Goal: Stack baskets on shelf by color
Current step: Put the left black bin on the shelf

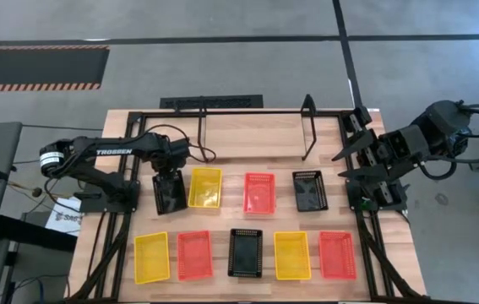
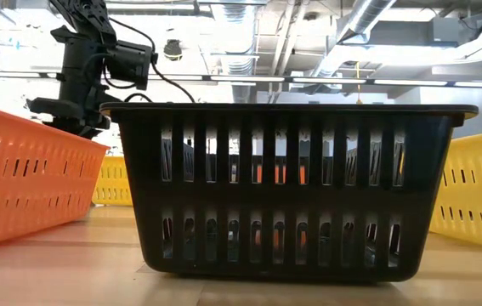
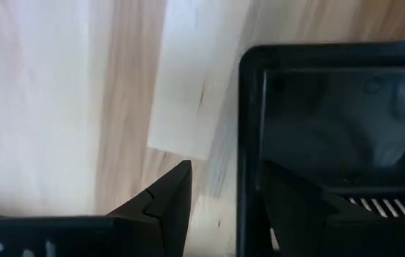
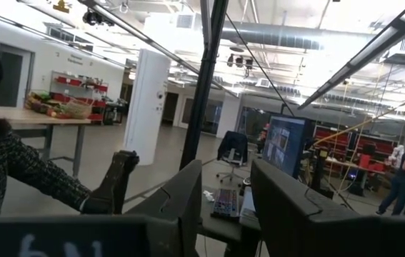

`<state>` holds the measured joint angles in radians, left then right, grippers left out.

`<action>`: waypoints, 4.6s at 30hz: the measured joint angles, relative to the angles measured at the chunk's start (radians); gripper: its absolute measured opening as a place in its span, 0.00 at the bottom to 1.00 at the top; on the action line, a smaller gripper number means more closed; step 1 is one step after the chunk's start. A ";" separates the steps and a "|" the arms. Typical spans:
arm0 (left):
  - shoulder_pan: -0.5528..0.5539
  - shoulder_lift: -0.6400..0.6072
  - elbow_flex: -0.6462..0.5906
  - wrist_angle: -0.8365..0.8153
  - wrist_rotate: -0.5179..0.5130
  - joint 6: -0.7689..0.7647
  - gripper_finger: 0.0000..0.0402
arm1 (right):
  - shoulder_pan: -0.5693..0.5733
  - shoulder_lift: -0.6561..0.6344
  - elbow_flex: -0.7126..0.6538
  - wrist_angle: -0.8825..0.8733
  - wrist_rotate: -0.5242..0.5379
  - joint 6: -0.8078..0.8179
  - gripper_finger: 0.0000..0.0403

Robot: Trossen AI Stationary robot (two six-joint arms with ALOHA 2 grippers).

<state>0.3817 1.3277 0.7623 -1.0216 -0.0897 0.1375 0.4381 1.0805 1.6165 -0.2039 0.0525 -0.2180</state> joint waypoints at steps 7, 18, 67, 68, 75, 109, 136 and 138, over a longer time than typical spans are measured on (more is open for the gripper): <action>-0.001 0.001 -0.025 0.025 0.009 -0.019 0.38 | 0.000 0.000 0.000 0.001 0.000 0.000 0.35; -0.001 0.001 -0.027 0.026 0.057 -0.014 0.21 | 0.000 0.000 0.000 0.005 0.000 0.000 0.36; -0.207 0.027 1.035 -0.549 -0.256 -0.083 0.00 | -0.010 -0.035 -0.001 -0.101 0.221 -0.183 0.03; -0.207 0.039 1.045 -0.545 -0.252 -0.063 0.00 | -0.012 -0.040 -0.001 -0.103 0.231 -0.184 0.03; -0.187 0.178 1.157 -0.535 -0.223 0.104 0.00 | -0.015 -0.060 0.000 -0.153 0.321 -0.168 0.01; 0.160 0.853 1.539 -0.340 0.032 0.374 0.00 | -0.015 -0.215 -0.001 -0.635 0.499 0.044 0.00; 0.230 0.900 1.524 -0.398 0.031 0.423 0.00 | -0.015 -0.216 -0.002 -0.724 0.495 0.097 0.00; 0.235 0.900 1.524 -0.409 0.040 0.427 0.00 | -0.015 -0.215 -0.002 -0.724 0.495 0.097 0.00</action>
<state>0.6165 2.2280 2.2859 -1.4308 -0.0495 0.5644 0.4229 0.8654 1.6146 -0.9276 0.5472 -0.1215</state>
